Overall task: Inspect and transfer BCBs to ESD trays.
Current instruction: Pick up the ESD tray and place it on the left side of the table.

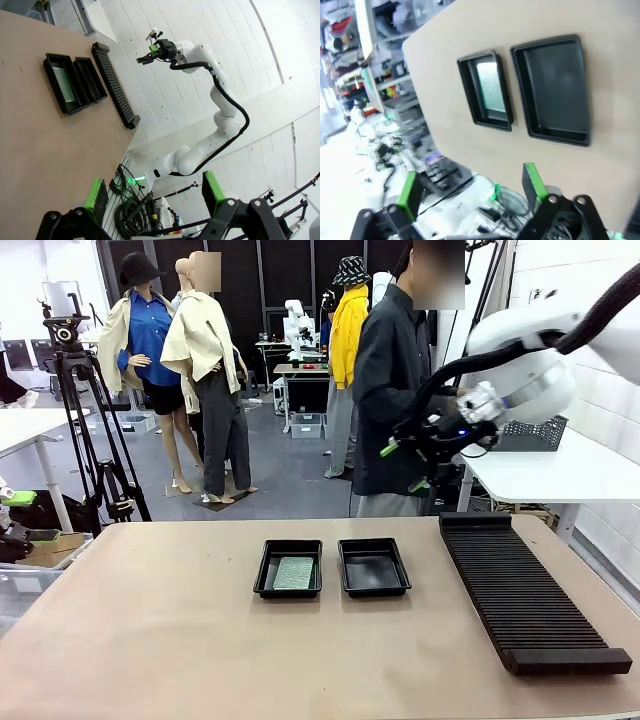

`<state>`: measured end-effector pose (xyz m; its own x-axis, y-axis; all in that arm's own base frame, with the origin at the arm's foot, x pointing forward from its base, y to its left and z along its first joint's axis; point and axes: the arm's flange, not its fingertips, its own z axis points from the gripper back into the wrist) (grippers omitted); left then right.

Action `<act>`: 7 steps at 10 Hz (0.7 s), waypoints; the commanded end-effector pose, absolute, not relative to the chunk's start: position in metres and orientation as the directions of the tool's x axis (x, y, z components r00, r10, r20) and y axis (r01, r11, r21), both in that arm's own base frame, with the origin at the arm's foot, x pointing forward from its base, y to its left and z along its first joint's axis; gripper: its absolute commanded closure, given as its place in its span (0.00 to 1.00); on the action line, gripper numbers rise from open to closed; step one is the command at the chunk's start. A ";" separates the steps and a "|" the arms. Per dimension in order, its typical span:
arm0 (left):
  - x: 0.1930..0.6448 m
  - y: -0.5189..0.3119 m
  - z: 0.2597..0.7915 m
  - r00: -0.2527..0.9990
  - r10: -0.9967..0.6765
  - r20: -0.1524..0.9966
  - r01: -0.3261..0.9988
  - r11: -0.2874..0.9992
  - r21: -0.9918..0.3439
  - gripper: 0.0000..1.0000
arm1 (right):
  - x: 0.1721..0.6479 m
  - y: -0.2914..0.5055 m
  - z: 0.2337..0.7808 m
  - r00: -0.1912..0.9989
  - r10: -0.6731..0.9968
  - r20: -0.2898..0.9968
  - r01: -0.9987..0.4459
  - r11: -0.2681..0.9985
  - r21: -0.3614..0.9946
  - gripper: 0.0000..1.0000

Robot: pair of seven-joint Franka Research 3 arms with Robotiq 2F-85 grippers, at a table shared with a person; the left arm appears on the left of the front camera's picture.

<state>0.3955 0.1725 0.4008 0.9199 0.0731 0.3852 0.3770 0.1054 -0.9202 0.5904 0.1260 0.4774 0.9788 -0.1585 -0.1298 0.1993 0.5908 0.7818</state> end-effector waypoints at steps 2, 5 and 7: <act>0.394 0.173 0.402 0.918 0.073 0.389 0.380 0.113 -0.918 0.00 | 0.568 0.084 0.467 0.969 -0.195 -0.152 0.229 0.475 0.850 0.00; 0.394 0.173 0.402 0.918 0.073 0.389 0.380 0.113 -0.918 0.00 | 0.489 0.032 0.483 0.965 -0.218 -0.147 0.241 0.506 0.828 0.00; 0.394 0.173 0.402 0.918 0.073 0.389 0.380 0.113 -0.918 0.00 | 0.432 -0.009 0.479 0.958 -0.243 -0.150 0.257 0.502 0.826 0.00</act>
